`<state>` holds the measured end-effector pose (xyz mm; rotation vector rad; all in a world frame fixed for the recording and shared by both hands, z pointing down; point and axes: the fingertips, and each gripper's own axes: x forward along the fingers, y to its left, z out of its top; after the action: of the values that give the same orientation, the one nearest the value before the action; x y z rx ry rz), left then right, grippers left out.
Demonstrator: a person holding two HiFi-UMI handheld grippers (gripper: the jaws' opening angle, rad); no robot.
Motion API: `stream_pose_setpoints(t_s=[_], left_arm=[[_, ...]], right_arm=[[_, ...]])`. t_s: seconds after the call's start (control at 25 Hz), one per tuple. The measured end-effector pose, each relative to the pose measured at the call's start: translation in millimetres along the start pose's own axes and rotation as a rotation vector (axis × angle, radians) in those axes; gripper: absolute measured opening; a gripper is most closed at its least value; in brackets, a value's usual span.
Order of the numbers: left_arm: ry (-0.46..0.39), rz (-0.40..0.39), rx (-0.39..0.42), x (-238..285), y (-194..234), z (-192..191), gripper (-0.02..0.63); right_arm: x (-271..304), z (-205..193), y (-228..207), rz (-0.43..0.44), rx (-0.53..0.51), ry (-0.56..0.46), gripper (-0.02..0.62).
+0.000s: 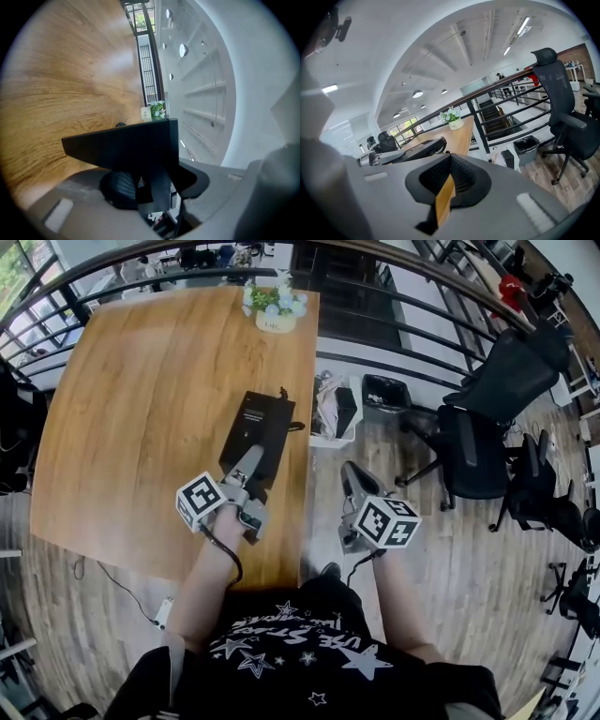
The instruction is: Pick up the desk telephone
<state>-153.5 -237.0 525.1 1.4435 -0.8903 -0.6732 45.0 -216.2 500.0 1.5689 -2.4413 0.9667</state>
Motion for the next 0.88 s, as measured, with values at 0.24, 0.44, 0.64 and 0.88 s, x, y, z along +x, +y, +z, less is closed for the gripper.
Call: stream_pose_setpoints(t_s=[0.24, 0.44, 0.64, 0.88], left_arm=[[-0.021, -0.015, -0.006, -28.4, -7.3, -16.0, 0.193], [-0.083, -0.011, 0.016, -57.1, -17.9, -25.1, 0.193], [-0.180, 0.016, 0.030, -86.5, -23.8, -36.3, 0.193], [-0.303, 0.020, 0.020, -114.1, -35.2, -54.9, 0.193]], right_arm=[[7.3, 6.3, 20.0, 0.085, -0.042, 0.019, 0.002], [4.9, 15.7, 38.8, 0.177, -0.057, 0.024, 0.002], [-9.9, 11.6, 52.6, 0.295, -0.108, 0.074, 0.002], [-33.0, 22.3, 65.8, 0.466, -0.141, 0.107, 0.002]])
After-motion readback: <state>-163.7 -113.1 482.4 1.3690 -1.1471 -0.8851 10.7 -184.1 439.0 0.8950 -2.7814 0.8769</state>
